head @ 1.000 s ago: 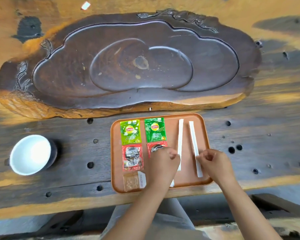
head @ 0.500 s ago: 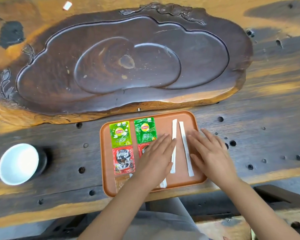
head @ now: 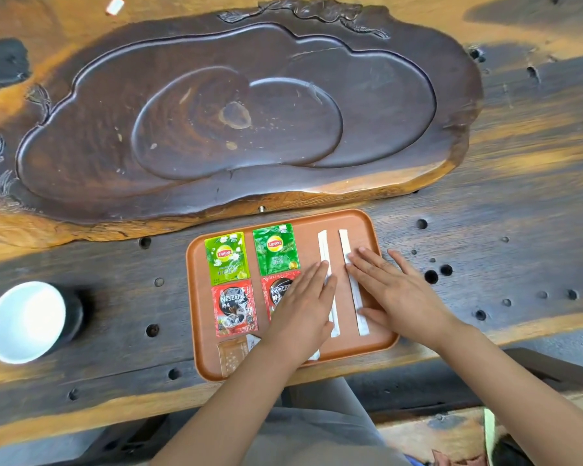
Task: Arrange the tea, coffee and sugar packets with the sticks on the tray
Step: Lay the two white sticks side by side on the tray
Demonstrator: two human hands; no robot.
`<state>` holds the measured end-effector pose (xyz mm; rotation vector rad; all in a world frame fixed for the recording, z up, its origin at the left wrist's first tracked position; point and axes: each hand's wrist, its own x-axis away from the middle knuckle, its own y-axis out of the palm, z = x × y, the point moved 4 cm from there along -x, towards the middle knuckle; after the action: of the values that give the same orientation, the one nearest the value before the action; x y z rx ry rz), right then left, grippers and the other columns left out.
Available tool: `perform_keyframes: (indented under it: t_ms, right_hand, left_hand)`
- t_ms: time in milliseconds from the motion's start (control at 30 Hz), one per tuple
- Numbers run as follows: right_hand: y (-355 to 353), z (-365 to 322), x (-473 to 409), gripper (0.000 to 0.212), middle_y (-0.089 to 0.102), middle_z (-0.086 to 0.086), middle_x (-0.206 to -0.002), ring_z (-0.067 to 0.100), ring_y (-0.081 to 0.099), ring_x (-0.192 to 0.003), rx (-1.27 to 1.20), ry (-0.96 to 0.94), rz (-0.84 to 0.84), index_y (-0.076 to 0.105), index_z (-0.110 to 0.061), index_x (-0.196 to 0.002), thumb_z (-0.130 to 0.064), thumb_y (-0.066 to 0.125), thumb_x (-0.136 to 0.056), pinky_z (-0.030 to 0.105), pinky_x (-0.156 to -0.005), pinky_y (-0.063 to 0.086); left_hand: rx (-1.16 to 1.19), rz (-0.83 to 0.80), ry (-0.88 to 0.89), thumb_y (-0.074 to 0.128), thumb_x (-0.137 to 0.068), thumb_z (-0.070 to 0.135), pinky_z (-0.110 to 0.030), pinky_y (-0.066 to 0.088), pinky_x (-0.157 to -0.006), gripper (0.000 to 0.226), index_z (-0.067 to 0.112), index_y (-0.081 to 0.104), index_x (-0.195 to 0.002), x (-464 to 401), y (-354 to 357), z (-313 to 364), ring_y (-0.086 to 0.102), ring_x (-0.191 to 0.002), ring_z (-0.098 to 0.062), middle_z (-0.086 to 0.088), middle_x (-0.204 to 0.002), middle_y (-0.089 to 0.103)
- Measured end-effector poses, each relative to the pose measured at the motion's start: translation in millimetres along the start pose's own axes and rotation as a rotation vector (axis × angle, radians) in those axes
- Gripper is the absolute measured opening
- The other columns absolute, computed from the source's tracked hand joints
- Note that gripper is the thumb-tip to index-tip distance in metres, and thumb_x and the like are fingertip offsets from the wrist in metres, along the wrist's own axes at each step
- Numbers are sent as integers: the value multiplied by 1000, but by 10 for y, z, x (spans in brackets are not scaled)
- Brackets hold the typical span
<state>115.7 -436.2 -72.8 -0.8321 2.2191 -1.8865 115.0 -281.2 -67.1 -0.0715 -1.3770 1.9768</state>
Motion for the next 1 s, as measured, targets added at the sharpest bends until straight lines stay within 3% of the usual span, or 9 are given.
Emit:
perform_keyframes:
  t_ms: [100,333,600,700,833,1000]
  right_hand:
    - [-7,-9,-16,77,43,5,-144,20,30,-136,-8,-14,2,46,-11,-134,-39,75,-69,39,-110,12]
    - [-2,-27,-52,77,45,7,-142,22,34,-134,-19,-41,4,49,-9,-132,-37,78,-66,40,-108,16]
    - [-14,-31,-34,76,43,7,-144,23,32,-135,-44,-39,35,49,-13,-132,-36,78,-67,43,-112,19]
    - [-94,-36,-17,66,45,6,-143,24,35,-135,-122,13,85,51,-16,-130,-34,75,-71,48,-109,25]
    - [-197,7,19,44,57,6,-129,28,49,-121,-236,171,191,58,-12,-117,-31,65,-78,49,-98,42]
    - [-195,89,131,38,62,14,-110,35,55,-102,-388,457,265,60,-5,-114,-16,70,-78,44,-86,48]
  left_hand:
    - [-43,-21,-30,74,-69,21,-45,6,-105,73,4,42,-134,32,25,26,31,-135,-32,-19,-146,35]
    - [1,5,-16,55,-85,20,-31,-13,-107,70,8,19,-144,27,-5,51,0,-143,-24,-12,-156,6]
    - [21,43,-45,54,-86,23,-28,-13,-106,71,13,16,-145,29,3,35,-5,-143,-21,-9,-157,0]
    - [36,80,-44,60,-82,24,-32,-9,-107,69,12,28,-142,41,-50,60,6,-143,-24,-11,-156,12]
    - [55,184,-27,66,-74,22,-44,18,-108,54,13,51,-125,216,-176,44,40,-131,-27,-12,-140,47]
    - [187,416,-250,47,-84,25,-37,37,-99,35,13,61,-114,721,-470,-404,53,-113,-23,-5,-120,62]
